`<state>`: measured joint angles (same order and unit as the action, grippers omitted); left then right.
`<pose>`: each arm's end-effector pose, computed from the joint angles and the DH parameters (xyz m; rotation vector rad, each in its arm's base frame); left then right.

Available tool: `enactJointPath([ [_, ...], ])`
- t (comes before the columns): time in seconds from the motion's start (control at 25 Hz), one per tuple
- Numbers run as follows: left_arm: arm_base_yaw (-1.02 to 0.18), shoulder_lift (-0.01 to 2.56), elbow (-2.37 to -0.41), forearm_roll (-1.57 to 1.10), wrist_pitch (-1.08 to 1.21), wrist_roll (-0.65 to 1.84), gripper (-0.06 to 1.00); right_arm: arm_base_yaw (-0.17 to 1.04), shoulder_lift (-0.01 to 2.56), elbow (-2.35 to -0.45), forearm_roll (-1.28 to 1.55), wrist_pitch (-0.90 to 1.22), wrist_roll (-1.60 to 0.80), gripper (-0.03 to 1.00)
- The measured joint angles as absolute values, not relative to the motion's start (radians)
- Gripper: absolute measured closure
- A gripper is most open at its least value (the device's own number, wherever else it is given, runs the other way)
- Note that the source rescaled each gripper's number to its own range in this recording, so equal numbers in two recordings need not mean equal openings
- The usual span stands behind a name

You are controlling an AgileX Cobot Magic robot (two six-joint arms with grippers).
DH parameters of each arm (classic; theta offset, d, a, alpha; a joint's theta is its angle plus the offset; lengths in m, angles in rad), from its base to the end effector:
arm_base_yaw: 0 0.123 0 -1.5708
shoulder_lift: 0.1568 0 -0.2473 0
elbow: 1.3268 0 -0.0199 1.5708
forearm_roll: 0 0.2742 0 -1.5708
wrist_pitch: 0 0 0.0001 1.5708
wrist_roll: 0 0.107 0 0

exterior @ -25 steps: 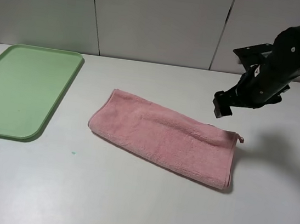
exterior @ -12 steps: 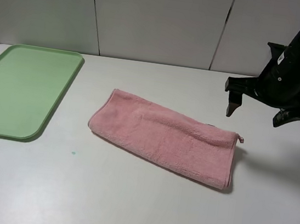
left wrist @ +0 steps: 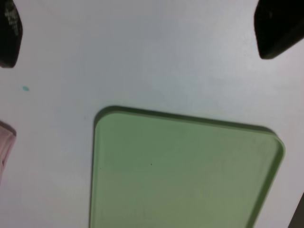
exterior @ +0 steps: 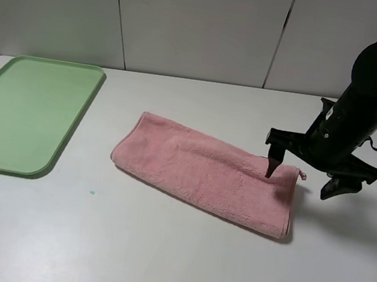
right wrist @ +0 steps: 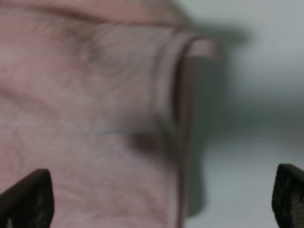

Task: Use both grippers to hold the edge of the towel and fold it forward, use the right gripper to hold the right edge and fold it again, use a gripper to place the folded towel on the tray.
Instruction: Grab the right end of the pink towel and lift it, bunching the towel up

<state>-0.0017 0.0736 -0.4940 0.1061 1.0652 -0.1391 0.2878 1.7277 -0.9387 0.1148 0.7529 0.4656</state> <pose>0.0797 0.0098 0.2739 -0.1459 2.1187 0.0457 0.2960 0.0964 0.0905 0.3921 3.0337 0.1839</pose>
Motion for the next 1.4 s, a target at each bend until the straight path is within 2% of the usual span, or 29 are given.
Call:
enactJointPath([
  [0.84, -0.002, 0.074, -0.494, 0.106, 1.065, -0.139, -0.04, 0.288, 1.927, -0.921, 0.121, 0.601, 0.412, -0.03],
  [1.2, -0.002, 0.074, -0.494, 0.106, 1.065, -0.139, -0.04, 0.288, 1.947, -0.925, 0.127, 0.6, 0.405, -0.03],
  [1.24, -0.002, 0.074, -0.494, 0.106, 1.065, -0.139, -0.04, 0.288, 1.947, -0.925, 0.127, 0.601, 0.404, 0.0],
  [1.32, -0.002, 0.074, -0.494, 0.106, 1.065, -0.139, -0.04, 0.288, 1.947, -0.925, 0.134, 0.594, 0.401, 0.19],
  [1.4, -0.002, 0.074, -0.494, 0.106, 1.065, -0.139, -0.04, 0.289, 1.95, -0.925, 0.154, 0.577, 0.399, 0.51],
])
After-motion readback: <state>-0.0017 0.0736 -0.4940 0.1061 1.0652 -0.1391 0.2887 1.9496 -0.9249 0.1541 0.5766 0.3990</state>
